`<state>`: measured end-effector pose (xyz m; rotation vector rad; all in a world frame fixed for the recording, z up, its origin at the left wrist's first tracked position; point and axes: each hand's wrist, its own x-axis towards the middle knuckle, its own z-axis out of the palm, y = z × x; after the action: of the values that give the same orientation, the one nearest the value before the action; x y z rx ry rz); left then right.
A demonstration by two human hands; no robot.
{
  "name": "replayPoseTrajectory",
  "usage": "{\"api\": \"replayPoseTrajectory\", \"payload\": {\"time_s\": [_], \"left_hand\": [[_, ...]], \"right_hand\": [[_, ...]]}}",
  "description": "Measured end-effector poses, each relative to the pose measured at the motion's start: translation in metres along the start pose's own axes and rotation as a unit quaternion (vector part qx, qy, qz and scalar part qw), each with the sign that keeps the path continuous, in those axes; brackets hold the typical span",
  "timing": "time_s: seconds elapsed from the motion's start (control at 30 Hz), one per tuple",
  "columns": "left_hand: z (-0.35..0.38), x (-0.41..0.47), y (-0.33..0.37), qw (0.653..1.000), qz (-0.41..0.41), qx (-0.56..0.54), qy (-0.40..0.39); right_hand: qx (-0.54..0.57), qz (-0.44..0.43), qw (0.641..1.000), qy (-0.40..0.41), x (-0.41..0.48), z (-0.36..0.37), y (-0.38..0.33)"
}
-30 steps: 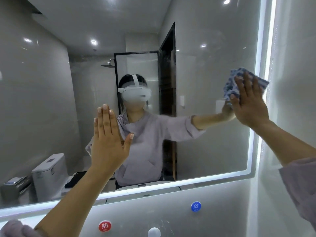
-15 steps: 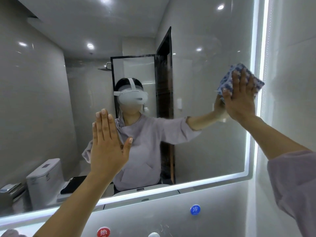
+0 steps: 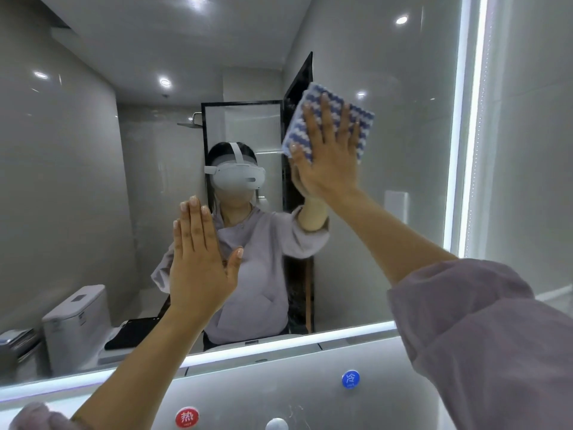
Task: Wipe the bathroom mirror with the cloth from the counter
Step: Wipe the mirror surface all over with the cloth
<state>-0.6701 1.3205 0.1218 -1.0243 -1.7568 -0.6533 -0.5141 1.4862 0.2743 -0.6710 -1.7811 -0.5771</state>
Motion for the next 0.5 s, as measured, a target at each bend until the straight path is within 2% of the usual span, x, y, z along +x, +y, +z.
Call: {"api": "replayPoseTrajectory", "payload": {"time_s": [0.37, 0.5], "left_hand": [[0.0, 0.0, 0.0, 1.0, -0.006, -0.001, -0.008], [0.001, 0.0, -0.001, 1.0, -0.005, -0.001, -0.002]], "right_hand": [[-0.009, -0.147, 0.989, -0.01, -0.003, -0.001, -0.095], [-0.016, -0.162, 0.987, -0.014, -0.004, 0.0, -0.105]]}}
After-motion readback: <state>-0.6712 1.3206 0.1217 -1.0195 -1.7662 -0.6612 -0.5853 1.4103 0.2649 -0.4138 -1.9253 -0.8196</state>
